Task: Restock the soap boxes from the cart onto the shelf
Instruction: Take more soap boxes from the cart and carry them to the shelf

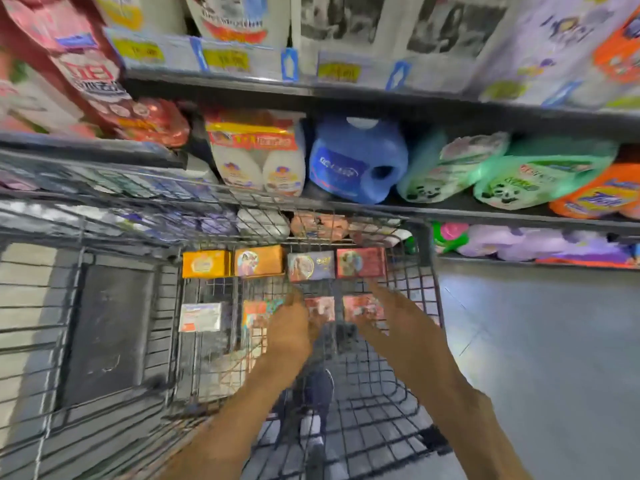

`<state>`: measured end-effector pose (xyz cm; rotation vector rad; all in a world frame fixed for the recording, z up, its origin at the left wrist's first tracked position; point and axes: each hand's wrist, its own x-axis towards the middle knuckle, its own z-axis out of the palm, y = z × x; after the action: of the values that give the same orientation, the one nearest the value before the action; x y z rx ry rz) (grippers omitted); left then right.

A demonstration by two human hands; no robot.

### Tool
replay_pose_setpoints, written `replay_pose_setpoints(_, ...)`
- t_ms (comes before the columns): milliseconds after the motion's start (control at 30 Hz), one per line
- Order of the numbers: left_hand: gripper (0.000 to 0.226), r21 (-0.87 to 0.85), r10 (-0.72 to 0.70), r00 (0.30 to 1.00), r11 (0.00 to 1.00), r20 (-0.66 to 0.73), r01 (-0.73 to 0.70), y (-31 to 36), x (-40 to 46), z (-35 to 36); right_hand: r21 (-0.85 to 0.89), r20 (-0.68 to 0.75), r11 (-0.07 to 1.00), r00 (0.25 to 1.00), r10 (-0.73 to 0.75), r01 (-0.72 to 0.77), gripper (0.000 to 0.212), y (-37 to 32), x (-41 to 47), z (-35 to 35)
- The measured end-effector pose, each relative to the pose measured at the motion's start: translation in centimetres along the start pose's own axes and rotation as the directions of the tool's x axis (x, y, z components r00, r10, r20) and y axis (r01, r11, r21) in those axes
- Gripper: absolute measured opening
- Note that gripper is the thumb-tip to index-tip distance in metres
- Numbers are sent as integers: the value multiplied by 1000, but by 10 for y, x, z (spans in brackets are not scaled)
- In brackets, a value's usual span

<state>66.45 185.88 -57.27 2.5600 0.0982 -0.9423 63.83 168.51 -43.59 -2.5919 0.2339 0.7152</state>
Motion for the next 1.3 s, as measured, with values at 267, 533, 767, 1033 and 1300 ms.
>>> replay_pose_setpoints(267, 97, 93, -68, 995, 993, -70, 74, -12, 60, 90, -6, -7, 998, 998, 56, -56, 59, 40, 28, 66)
replay_pose_setpoints(533, 86, 66, -103, 989, 992, -102, 110, -3, 59, 87, -56, -19, 994, 996, 90, -91, 61, 48, 39, 83)
replay_pose_setpoints(767, 60, -18, 17, 989, 1000, -149, -20, -24, 46, 83, 7, -74, 972, 970, 233, -233, 55, 60, 57, 103)
replay_pose_setpoints(1033, 68, 242, 88, 990, 968, -109, -59, -20, 41, 92, -59, 22, 921, 922, 386, -384, 79, 71, 90, 135)
replay_pose_setpoints(1300, 65, 21, -29, 996, 999, -81, 31, -13, 46, 93, -19, -17, 946, 946, 325, -325, 76, 77, 87, 139)
